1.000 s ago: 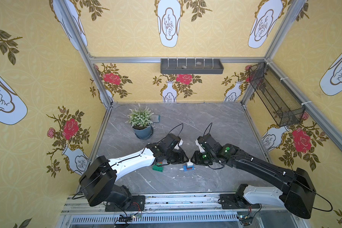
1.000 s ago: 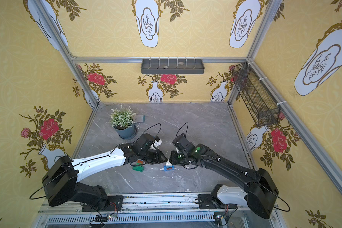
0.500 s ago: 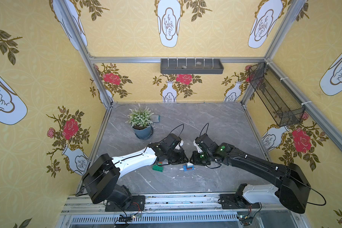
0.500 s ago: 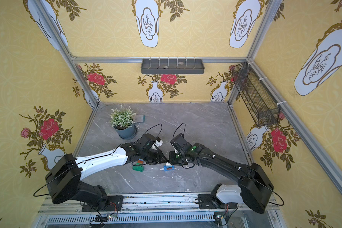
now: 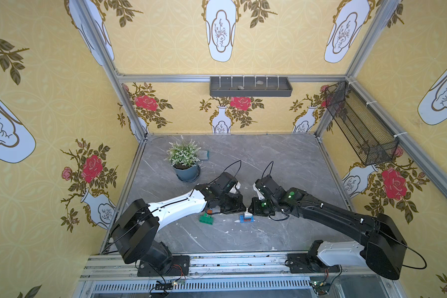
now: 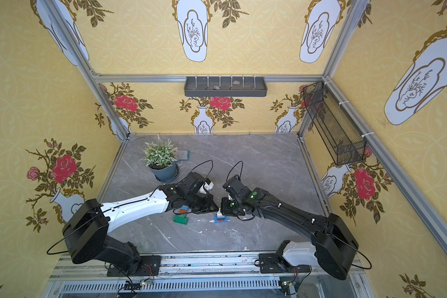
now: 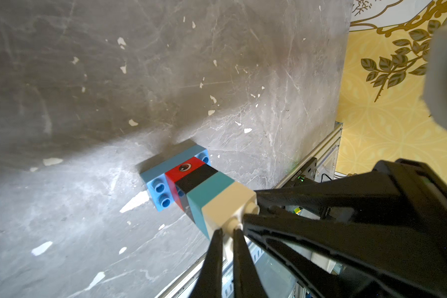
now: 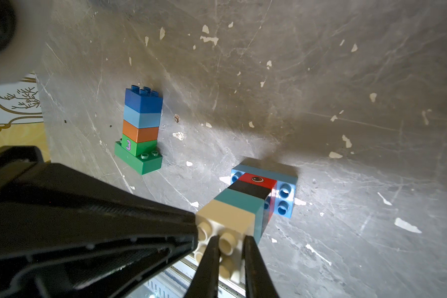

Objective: Assemble the number 1 with lego
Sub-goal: Assemble the lego brick with the lego brick.

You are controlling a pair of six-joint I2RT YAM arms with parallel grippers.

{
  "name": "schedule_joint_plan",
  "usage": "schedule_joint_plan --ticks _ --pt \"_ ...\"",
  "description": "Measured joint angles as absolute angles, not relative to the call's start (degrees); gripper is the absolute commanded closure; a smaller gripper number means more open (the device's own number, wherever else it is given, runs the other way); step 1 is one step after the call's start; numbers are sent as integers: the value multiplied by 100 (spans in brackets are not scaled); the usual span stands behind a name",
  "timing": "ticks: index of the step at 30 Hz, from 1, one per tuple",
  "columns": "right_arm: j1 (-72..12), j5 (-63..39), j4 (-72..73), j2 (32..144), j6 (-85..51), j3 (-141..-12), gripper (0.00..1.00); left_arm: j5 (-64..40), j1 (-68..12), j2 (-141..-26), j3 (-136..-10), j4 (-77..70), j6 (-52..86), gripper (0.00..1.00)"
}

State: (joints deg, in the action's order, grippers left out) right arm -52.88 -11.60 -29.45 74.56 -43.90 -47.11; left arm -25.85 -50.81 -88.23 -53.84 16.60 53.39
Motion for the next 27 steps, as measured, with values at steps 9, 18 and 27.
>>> schedule_joint_plan --ticks 9,18,27 --pt "-5284 -1164 -2838 7452 -4436 -4615 88 -2720 -5057 -8938 -5461 1756 5205 93" --pt "-5321 -1100 -2799 7450 -4482 -4584 89 -2749 -5052 -8984 -5518 1850 5109 95" --pt "-5426 -928 -2755 7428 -4560 -4545 89 -2783 -5052 -9052 -5614 1999 5002 96"
